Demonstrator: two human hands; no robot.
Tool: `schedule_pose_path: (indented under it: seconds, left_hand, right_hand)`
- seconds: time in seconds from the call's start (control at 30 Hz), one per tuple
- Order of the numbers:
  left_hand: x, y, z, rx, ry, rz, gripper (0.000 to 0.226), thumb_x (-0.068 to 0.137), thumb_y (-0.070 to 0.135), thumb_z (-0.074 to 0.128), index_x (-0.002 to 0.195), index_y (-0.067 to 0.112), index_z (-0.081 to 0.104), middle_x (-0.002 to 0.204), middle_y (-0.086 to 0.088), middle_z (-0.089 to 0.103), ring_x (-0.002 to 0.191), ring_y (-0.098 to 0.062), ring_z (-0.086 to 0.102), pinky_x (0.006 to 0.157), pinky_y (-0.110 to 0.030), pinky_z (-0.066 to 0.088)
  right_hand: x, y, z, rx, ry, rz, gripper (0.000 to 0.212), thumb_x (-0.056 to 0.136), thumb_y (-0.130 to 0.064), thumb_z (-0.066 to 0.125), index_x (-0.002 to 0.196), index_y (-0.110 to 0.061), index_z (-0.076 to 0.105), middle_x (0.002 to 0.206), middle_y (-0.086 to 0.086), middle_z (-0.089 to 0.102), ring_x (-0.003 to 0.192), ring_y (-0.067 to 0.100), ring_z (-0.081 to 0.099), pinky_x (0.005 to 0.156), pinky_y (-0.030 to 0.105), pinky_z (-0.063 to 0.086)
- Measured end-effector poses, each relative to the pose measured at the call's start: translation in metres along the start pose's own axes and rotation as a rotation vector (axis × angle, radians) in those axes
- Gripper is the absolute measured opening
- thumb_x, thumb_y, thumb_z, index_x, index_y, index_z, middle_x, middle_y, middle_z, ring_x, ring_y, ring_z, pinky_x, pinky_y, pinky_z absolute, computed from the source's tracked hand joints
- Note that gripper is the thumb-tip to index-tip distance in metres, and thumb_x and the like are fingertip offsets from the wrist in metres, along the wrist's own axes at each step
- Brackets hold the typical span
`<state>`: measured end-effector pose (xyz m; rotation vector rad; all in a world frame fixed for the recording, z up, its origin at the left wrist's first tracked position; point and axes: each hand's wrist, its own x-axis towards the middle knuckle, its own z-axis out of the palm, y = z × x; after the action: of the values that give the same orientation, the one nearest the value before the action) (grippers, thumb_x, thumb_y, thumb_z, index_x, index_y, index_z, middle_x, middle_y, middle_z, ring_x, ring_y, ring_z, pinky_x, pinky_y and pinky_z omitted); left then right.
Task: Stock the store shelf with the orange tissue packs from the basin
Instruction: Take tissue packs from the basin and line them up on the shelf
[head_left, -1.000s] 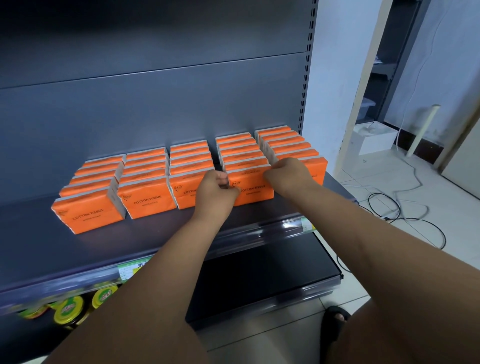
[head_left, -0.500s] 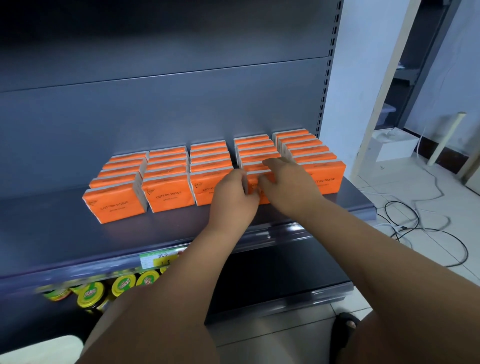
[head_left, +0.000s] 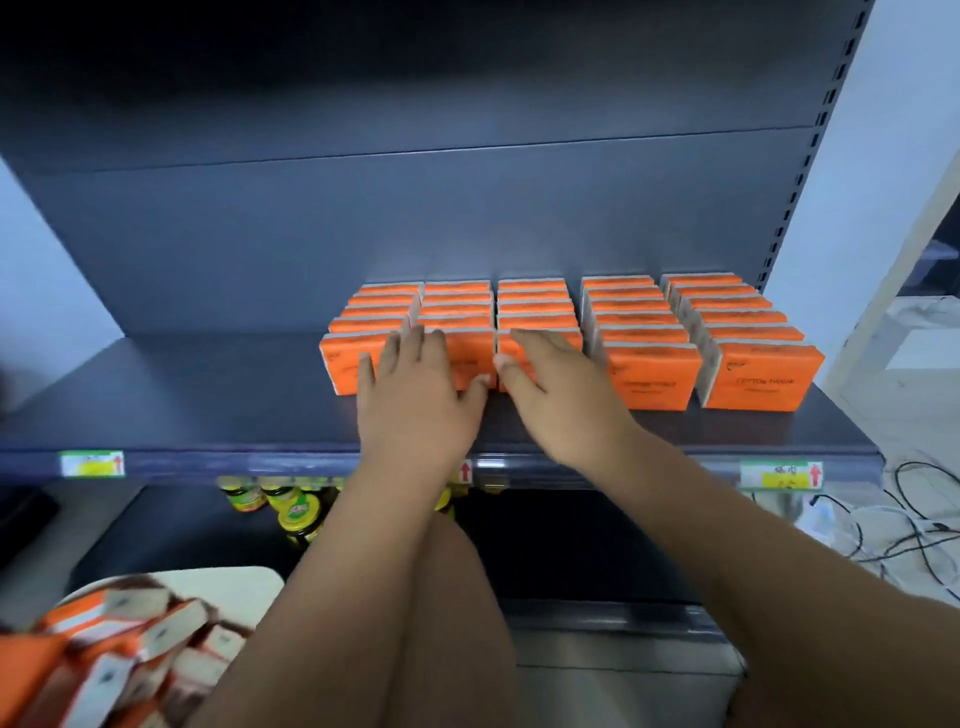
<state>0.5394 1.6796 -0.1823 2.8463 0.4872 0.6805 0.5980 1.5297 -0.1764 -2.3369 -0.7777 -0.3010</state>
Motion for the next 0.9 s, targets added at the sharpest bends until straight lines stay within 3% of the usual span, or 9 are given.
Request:
schedule_pose_path:
  seconds: [0.2, 0.33, 0.4, 0.57, 0.63, 0.73, 0.9]
  left_hand:
    - [-0.059, -0.092, -0.047, 0.128, 0.120, -0.177, 0.076, 0.091, 0.063, 0.045, 0.145, 0.010, 0.050, 0.158, -0.011, 0.046, 0.150, -0.037, 0.034, 0.121, -0.057, 0.023]
    - [-0.108, -0.163, -0.071, 0.205, 0.173, -0.318, 0.070, 0.090, 0.058, 0.058, 0.140, 0.008, 0.055, 0.151, -0.013, 0.054, 0.146, -0.038, 0.042, 0.118, -0.058, 0.031]
    - [-0.134, -0.195, -0.079, 0.196, 0.161, -0.413, 0.069, 0.091, 0.053, 0.065, 0.142, 0.007, 0.054, 0.152, -0.013, 0.053, 0.148, -0.037, 0.039, 0.119, -0.057, 0.028]
    - [-0.205, -0.255, -0.071, 0.194, -0.025, -0.610, 0.070, 0.098, 0.054, 0.056, 0.152, 0.012, 0.042, 0.163, -0.010, 0.039, 0.154, -0.033, 0.026, 0.125, -0.051, 0.023]
    - [-0.229, -0.268, -0.059, 0.172, -0.088, -0.678, 0.072, 0.101, 0.056, 0.049, 0.158, 0.014, 0.034, 0.167, -0.008, 0.030, 0.157, -0.031, 0.020, 0.127, -0.046, 0.018]
    - [-0.256, -0.279, -0.036, 0.150, -0.179, -0.733, 0.069, 0.103, 0.055, 0.045, 0.158, 0.016, 0.033, 0.168, -0.007, 0.030, 0.157, -0.030, 0.021, 0.127, -0.045, 0.016]
    - [-0.283, -0.291, 0.015, 0.155, -0.361, -0.693, 0.069, 0.100, 0.053, 0.050, 0.156, 0.016, 0.035, 0.162, -0.006, 0.038, 0.150, -0.029, 0.031, 0.126, -0.045, 0.021]
  right_hand:
    - [-0.011, -0.094, 0.055, 0.117, -0.122, -0.197, 0.048, 0.106, -0.042, 0.047, 0.144, -0.014, 0.051, 0.145, 0.005, 0.054, 0.136, 0.024, 0.047, 0.111, 0.040, 0.040]
    - [-0.032, -0.157, 0.104, 0.175, -0.254, -0.247, 0.054, 0.107, -0.045, 0.041, 0.153, -0.017, 0.042, 0.157, -0.001, 0.042, 0.146, 0.019, 0.036, 0.116, 0.034, 0.031]
    - [-0.046, -0.182, 0.133, 0.219, -0.335, -0.230, 0.051, 0.107, -0.045, 0.042, 0.149, -0.017, 0.046, 0.154, 0.002, 0.047, 0.143, 0.022, 0.039, 0.113, 0.035, 0.033]
    - [-0.084, -0.214, 0.210, 0.264, -0.548, -0.132, 0.051, 0.105, -0.047, 0.041, 0.148, -0.019, 0.049, 0.152, 0.004, 0.049, 0.142, 0.023, 0.042, 0.114, 0.039, 0.037]
    - [-0.098, -0.211, 0.236, 0.208, -0.633, -0.123, 0.047, 0.105, -0.045, 0.041, 0.140, -0.017, 0.054, 0.146, 0.006, 0.052, 0.137, 0.027, 0.046, 0.108, 0.040, 0.040]
    - [-0.113, -0.202, 0.265, 0.054, -0.769, -0.200, 0.038, 0.102, -0.047, 0.041, 0.120, -0.018, 0.057, 0.129, 0.008, 0.058, 0.121, 0.032, 0.056, 0.094, 0.042, 0.049]
    - [-0.121, -0.197, 0.291, -0.210, -0.930, -0.436, 0.033, 0.102, -0.040, 0.046, 0.126, -0.019, 0.054, 0.126, 0.007, 0.057, 0.116, 0.033, 0.056, 0.085, 0.039, 0.048]
